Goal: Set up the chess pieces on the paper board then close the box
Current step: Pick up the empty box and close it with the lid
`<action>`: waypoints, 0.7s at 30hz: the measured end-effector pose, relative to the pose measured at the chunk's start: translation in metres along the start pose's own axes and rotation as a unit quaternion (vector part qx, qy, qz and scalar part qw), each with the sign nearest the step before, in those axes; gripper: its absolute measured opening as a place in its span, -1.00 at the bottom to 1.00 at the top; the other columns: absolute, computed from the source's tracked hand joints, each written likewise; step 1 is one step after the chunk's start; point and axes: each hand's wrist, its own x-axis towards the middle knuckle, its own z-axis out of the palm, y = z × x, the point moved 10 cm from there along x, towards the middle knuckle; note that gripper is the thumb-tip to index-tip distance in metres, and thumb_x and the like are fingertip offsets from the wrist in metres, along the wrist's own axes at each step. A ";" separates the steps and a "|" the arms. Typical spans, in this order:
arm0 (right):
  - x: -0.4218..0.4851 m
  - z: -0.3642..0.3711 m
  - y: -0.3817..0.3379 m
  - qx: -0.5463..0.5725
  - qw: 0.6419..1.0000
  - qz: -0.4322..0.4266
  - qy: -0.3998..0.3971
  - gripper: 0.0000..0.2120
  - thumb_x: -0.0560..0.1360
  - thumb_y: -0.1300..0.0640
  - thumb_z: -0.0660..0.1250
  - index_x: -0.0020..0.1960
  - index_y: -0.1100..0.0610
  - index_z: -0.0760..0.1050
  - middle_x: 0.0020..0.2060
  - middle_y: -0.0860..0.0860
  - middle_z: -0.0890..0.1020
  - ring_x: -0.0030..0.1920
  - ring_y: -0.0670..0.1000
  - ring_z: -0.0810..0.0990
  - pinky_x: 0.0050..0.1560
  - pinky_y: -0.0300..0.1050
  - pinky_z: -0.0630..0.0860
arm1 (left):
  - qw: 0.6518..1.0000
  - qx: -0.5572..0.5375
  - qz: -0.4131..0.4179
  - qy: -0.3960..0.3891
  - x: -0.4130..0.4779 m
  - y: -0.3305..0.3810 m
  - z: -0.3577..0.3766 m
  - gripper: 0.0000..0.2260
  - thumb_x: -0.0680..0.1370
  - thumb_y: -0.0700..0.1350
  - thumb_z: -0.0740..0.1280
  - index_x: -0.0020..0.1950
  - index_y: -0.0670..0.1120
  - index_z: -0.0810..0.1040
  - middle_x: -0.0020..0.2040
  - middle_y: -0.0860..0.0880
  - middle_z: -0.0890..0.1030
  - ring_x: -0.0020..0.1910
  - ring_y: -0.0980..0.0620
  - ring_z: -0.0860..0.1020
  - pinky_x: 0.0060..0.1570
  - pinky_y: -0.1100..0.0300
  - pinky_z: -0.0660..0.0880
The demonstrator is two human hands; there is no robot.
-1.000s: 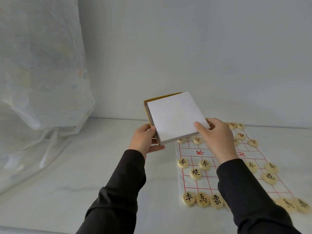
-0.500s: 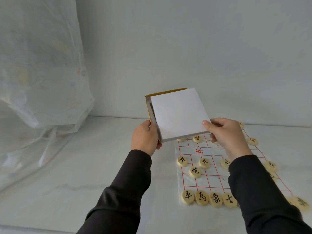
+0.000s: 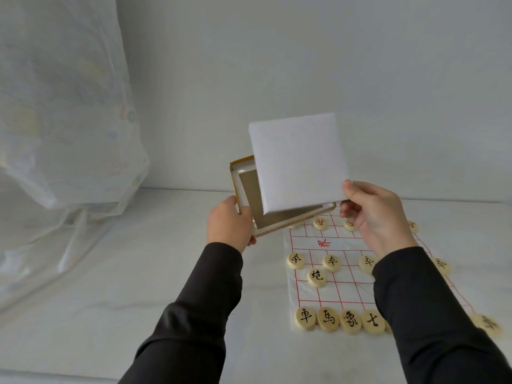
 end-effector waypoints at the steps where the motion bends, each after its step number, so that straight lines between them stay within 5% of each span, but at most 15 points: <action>1: 0.001 -0.002 0.000 0.005 1.000 0.000 0.007 -0.92 0.51 0.26 0.32 -0.15 0.23 0.56 -0.38 0.08 0.53 -0.48 -0.07 0.47 -0.46 -0.27 0.48 | 1.000 0.005 0.005 -0.004 0.000 0.000 0.001 -0.66 0.61 -0.16 0.10 0.38 -0.08 0.36 -0.15 -0.02 0.55 -0.47 0.03 0.57 -0.47 0.30 0.53; 7: 0.000 -0.003 0.002 -0.210 0.975 -0.058 0.040 -0.83 0.52 0.18 0.33 0.07 0.21 0.56 -0.37 0.05 0.57 -0.41 -0.03 0.51 -0.25 -0.15 0.58 | 0.995 -0.080 -0.007 -0.064 -0.001 -0.001 0.012 -0.68 0.59 -0.22 0.08 0.29 -0.10 0.46 -0.14 -0.11 0.63 -0.40 -0.01 0.63 -0.46 0.28 0.57; 12: 0.003 0.001 -0.003 -0.341 0.935 -0.098 0.018 -0.73 0.53 0.15 0.31 0.21 0.17 0.52 -0.29 -0.06 0.53 -0.29 -0.10 0.48 -0.28 -0.26 0.42 | 0.981 -0.179 -0.041 -0.067 -0.002 -0.006 0.017 -0.68 0.62 -0.18 0.11 0.37 -0.05 0.38 -0.11 -0.02 0.59 -0.21 -0.06 0.64 -0.34 0.19 0.62; 15: 0.004 0.009 0.001 -0.390 0.915 -0.102 -0.015 -0.70 0.55 0.15 0.27 0.26 0.14 0.49 -0.20 -0.05 0.53 -0.22 -0.06 0.46 -0.28 -0.30 0.38 | 0.976 -0.204 -0.040 -0.070 -0.001 -0.005 0.019 -0.67 0.63 -0.17 0.11 0.39 -0.03 0.36 0.00 -0.07 0.57 -0.05 -0.12 0.61 -0.24 0.10 0.63; 21: 0.005 0.014 0.011 -0.443 0.890 -0.088 -0.055 -0.75 0.57 0.14 0.23 0.21 0.14 0.53 -0.34 -0.14 0.43 -0.29 -0.17 0.41 -0.33 -0.32 0.29 | 0.967 -0.244 -0.046 -0.061 0.000 -0.008 0.023 -0.64 0.63 -0.23 0.09 0.43 -0.08 0.32 0.04 -0.07 0.51 -0.03 -0.04 0.54 -0.16 0.04 0.61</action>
